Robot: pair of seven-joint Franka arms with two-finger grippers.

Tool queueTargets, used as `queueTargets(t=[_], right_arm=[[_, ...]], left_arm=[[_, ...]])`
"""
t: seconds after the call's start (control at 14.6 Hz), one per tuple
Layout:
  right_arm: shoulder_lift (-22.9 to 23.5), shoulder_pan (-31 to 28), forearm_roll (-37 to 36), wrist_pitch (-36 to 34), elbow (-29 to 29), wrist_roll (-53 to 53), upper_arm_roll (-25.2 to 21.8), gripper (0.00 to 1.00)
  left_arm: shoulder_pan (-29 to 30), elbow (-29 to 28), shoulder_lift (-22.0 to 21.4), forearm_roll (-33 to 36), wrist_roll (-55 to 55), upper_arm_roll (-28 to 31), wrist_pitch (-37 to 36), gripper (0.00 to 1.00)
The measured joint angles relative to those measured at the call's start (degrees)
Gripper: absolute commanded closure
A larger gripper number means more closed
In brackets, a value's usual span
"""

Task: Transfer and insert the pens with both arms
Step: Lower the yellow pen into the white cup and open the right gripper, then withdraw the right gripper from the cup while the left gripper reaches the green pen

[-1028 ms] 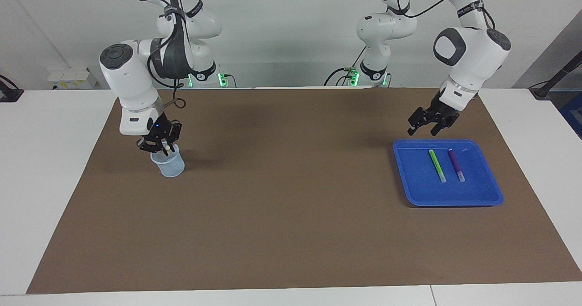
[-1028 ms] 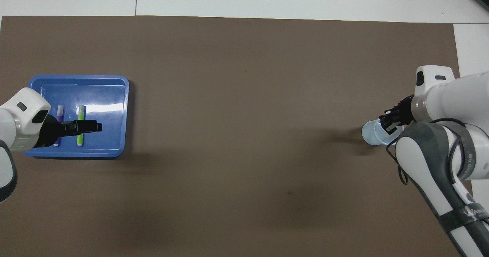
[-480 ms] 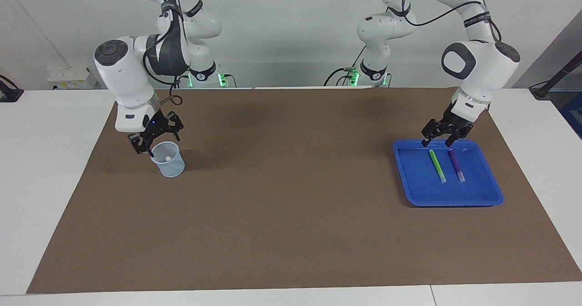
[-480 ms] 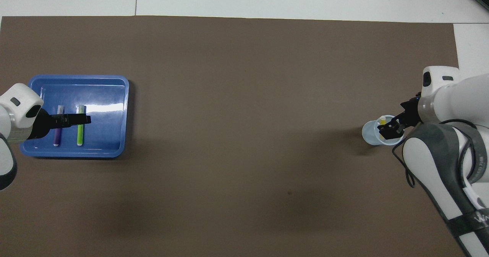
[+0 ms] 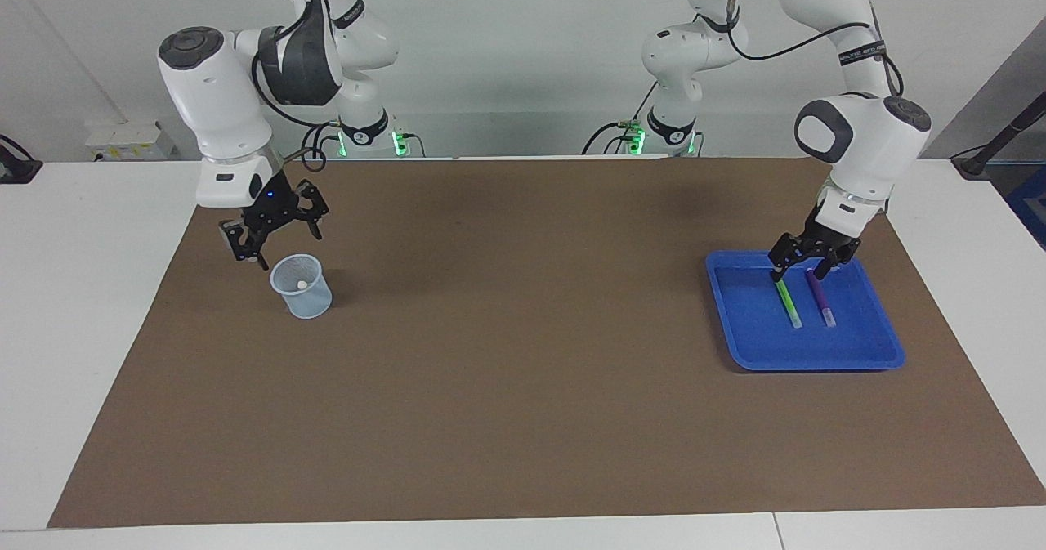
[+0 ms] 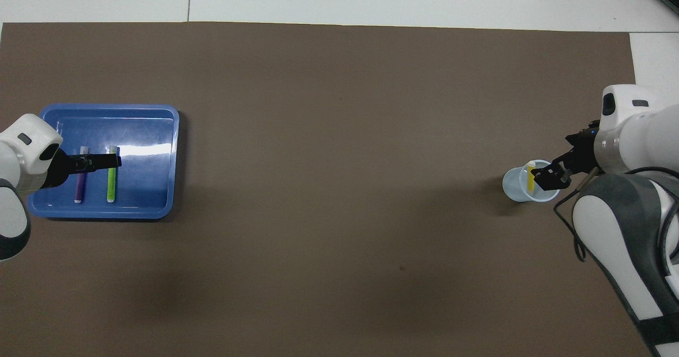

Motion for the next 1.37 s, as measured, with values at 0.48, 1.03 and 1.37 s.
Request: queueTargets(t=[0.48,1.03,1.37], right_arm=[[1.22,5.15,9.23,-7.13,6.1,23.78,0.37,0.0],[1.91,10.93,19.22,-7.26,7.35,55.03,0.56,0.0],[1.95,12.15,19.33,-6.8,7.35,61.78,0.56,0.0]], left_arm=[[1.4,3.23,6.31,1.66,1.2,-0.01,3.98,0.05],[1.8,5.37,11.63,1.71,1.87,-0.45,8.27,0.08],[1.76,6.03,12.9,1.74,1.95,-0.9,8.82,0.13]])
